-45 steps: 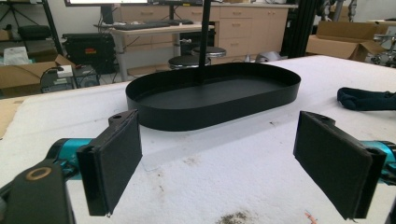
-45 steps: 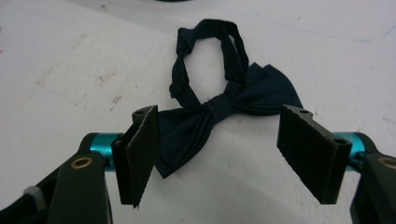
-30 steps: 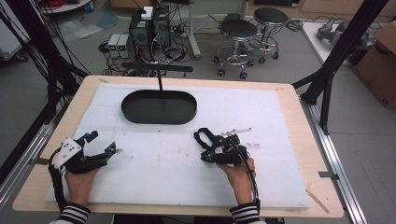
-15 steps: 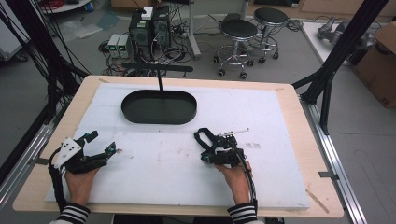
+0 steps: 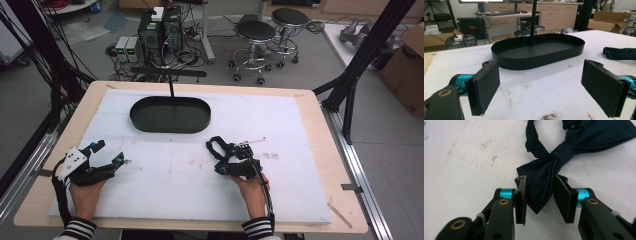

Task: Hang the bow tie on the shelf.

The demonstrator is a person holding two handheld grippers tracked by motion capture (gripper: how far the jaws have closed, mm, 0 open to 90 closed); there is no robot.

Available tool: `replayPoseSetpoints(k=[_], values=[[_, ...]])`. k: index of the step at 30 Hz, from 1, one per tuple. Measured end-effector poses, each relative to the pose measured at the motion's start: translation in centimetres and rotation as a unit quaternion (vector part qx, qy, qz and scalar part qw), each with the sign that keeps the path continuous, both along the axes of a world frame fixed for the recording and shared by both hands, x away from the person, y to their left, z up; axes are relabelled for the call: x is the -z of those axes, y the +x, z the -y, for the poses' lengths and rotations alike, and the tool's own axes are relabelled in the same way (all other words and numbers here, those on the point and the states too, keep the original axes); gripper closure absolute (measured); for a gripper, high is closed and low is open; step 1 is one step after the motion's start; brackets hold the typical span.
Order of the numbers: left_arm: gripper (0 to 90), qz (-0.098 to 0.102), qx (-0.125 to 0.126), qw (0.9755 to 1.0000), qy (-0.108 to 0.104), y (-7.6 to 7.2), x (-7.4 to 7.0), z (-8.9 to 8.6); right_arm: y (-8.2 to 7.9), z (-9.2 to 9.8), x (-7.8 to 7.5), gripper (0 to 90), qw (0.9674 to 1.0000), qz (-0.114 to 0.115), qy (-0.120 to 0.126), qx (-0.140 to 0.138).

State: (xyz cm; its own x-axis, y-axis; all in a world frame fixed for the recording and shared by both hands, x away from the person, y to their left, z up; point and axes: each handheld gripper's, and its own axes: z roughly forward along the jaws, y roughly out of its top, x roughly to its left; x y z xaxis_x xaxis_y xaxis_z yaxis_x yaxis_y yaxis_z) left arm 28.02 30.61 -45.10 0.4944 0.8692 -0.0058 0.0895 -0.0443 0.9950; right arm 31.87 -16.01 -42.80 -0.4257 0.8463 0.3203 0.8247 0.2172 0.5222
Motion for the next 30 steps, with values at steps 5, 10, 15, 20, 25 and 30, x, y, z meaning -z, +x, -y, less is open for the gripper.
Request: replayPoseSetpoints(k=[5, 10, 15, 20, 25, 30], values=[[15.7, -0.001, 0.000, 1.0000, 0.000, 0.0, 0.0, 0.0, -0.1, -0.2, 0.0, 72.5, 0.9999, 0.006, -0.013, -0.009], [15.7, 0.000, 0.000, 1.0000, 0.001, 0.0, 0.0, 0.0, -0.1, -0.4, -0.1, 77.4, 0.9996, 0.014, -0.017, -0.018], [15.7, 0.000, 0.001, 1.0000, 0.000, 0.0, 0.0, 0.0, -0.3, -0.6, -0.3, 79.8, 0.9989, 0.028, -0.028, -0.027], [15.7, 0.000, 0.001, 1.0000, 0.001, 0.0, 0.0, 0.0, -0.4, -0.8, -0.4, 80.9, 0.9976, 0.049, -0.036, -0.033], [15.7, 0.000, 0.001, 1.0000, 0.001, 0.0, 0.0, 0.0, -0.5, -0.9, -0.8, 81.0, 0.9957, 0.074, -0.040, -0.038], [15.7, 0.000, 0.001, 1.0000, 0.001, 0.0, 0.0, 0.0, -0.8, -0.9, -1.3, 81.0, 0.9919, 0.112, -0.045, -0.040]])
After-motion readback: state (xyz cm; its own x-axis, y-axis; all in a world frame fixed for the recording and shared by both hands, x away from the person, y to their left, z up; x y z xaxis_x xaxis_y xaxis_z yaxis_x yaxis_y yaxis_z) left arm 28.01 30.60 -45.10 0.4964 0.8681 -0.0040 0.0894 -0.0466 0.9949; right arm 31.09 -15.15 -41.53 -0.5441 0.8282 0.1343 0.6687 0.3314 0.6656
